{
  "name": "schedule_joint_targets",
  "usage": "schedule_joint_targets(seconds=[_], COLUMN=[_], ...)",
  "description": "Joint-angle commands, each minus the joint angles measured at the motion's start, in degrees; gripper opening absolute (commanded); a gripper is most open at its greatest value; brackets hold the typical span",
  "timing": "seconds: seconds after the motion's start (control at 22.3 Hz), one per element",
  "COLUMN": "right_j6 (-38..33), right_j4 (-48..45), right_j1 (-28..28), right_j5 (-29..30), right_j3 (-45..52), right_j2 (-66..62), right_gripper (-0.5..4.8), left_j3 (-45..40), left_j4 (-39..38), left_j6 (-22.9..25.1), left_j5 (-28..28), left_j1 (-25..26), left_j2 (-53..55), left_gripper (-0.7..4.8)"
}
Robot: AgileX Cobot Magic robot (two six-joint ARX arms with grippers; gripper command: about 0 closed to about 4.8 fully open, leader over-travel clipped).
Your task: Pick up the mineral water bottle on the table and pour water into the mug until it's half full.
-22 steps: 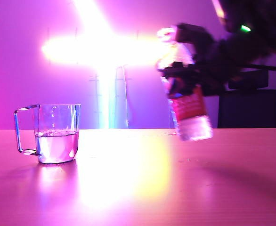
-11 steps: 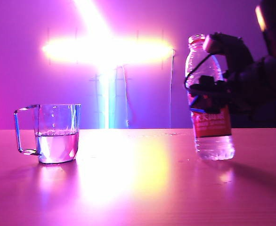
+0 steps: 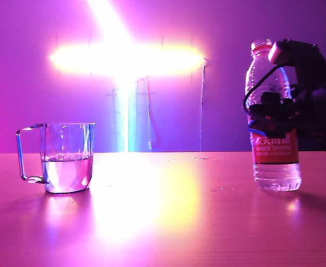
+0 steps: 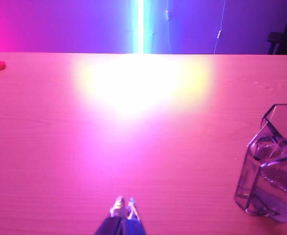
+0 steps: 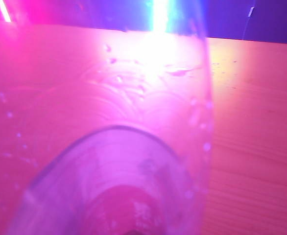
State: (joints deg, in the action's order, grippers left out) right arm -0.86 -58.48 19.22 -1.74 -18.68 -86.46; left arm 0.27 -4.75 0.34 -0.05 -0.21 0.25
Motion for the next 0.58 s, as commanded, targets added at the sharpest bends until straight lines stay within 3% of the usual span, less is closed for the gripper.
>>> schedule_joint_targets(seconds=[0.04, 0.58], right_j6=[-0.2, -0.6], right_j4=[-2.3, -2.2], right_j1=[-0.3, -0.3], right_j5=[0.7, 1.8], right_j3=[0.6, 1.1], right_j2=[0.4, 0.3], right_gripper=[2.35, 4.09], left_j3=[0.2, 0.2], left_j4=[0.6, 0.6], left_j6=[-0.2, -0.2], left_j5=[0.1, 0.1], left_j1=[0.0, 0.0], left_j2=[0.1, 0.1], left_gripper=[-0.02, -0.02])
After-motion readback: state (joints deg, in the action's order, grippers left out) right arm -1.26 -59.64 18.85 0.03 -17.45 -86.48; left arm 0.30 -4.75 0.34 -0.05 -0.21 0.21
